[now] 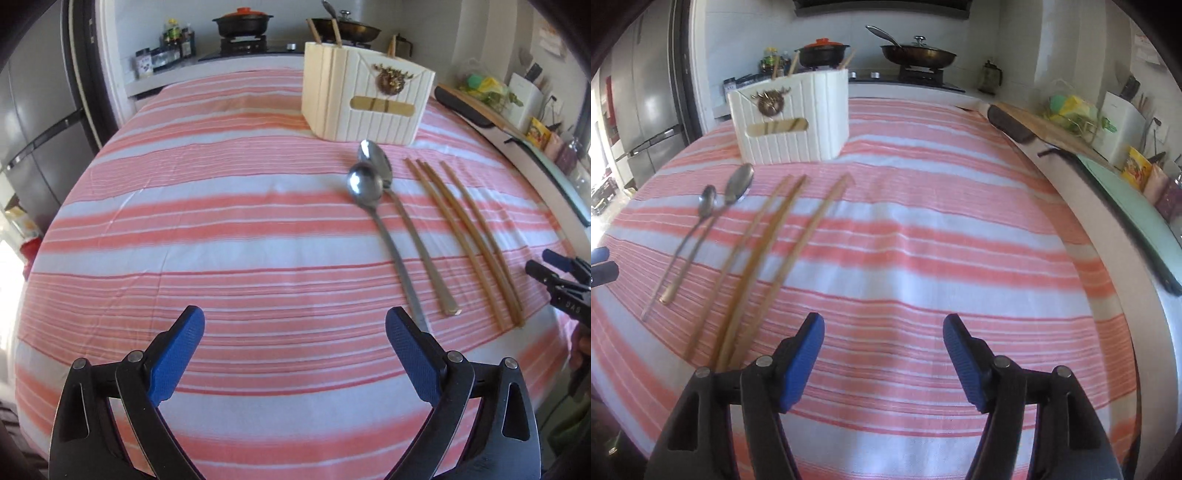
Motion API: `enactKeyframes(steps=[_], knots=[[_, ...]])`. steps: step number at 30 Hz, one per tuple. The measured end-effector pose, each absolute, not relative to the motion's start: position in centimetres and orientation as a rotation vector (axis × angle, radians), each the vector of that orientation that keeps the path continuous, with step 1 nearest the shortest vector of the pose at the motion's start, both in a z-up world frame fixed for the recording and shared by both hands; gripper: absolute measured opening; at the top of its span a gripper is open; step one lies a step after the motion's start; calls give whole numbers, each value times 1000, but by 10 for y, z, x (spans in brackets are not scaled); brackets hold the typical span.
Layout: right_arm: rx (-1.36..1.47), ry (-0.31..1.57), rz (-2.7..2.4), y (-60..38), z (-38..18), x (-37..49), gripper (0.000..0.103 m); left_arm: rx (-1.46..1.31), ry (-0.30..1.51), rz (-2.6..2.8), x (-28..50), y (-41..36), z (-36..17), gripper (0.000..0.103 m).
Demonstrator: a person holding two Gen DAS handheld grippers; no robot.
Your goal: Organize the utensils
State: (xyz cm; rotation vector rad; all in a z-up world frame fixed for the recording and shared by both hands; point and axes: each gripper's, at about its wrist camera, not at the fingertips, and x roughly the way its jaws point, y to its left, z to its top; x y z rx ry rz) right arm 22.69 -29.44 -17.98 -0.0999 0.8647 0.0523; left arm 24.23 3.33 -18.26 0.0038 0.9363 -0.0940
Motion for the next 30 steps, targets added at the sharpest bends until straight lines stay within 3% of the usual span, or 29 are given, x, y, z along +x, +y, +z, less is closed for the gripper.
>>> enactKeyframes(steps=[5,7,30], knots=[[-67,849,24,-300,-186,228,73,16,954,-47,255,39,-199,99],[-64,840,17,-300,-186,227,73,34,945,-35,256,38,-201,103],[-53,832,18,-300,-189,225,73,9,944,-33,257,42,-203,103]])
